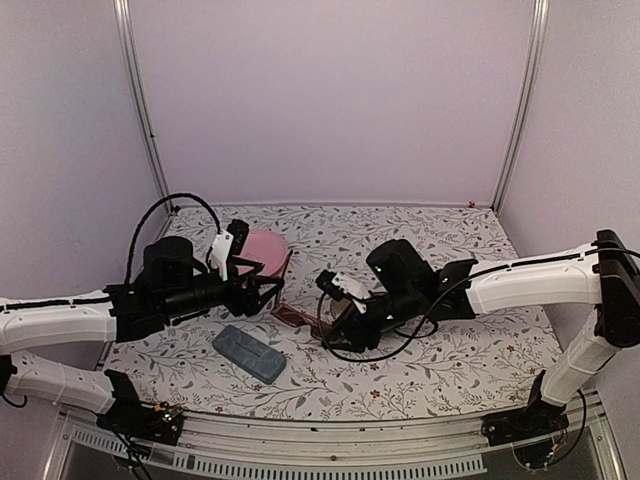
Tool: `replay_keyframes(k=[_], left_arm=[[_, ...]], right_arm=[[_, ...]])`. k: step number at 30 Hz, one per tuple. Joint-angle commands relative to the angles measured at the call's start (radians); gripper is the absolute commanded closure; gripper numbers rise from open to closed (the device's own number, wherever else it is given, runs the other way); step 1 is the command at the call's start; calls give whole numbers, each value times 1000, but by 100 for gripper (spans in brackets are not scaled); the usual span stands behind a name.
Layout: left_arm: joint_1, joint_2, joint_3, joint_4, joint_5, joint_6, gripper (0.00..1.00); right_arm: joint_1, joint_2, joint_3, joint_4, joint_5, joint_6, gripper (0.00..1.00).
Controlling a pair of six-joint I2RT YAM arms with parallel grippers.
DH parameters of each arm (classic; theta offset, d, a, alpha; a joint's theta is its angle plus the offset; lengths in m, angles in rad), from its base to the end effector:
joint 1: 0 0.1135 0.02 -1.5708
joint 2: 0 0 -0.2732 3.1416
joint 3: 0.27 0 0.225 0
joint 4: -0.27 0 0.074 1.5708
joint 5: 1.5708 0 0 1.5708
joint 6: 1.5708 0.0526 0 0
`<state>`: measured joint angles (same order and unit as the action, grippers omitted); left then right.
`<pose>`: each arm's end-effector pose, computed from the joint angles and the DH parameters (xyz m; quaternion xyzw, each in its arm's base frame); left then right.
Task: Organize the sunglasses
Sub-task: Fold the right temple of the sunglasses with the sunglasses, then fold the left temple of the sunglasses on the sunglasses.
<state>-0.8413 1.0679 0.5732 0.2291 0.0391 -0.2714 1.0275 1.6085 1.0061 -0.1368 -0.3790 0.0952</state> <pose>0.1516 -0.1727 0.2695 0.2347 0.7590 -0.3338 0.5074 0.1559 0.2958 0.2303 -0.4718 0.7684 0.3570 0.2441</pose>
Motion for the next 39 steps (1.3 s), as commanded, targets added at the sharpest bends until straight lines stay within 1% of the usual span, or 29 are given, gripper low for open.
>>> replay_keyframes(k=[1, 6, 10, 12, 17, 25, 34, 39], left_arm=[[25, 29, 33, -10, 101, 86, 25], [41, 82, 61, -16, 280, 124, 25], [52, 124, 80, -38, 395, 156, 27], [59, 135, 80, -35, 447, 158, 31], [69, 147, 78, -21, 567, 158, 45], [74, 168, 64, -4, 636, 139, 62], [81, 175, 48, 29, 677, 108, 77], [85, 189, 51, 32, 684, 100, 89]], right_arm=[[8, -42, -9, -47, -44, -76, 70], [9, -59, -8, -94, -76, -126, 69], [8, -67, -4, -142, -129, -172, 67], [7, -72, -3, -164, -140, -187, 66], [7, -97, -15, -192, -133, -218, 65], [8, -117, -28, -198, -127, -248, 63], [9, -125, -29, -194, -107, -255, 62], [8, -124, -32, -182, -108, -249, 61]])
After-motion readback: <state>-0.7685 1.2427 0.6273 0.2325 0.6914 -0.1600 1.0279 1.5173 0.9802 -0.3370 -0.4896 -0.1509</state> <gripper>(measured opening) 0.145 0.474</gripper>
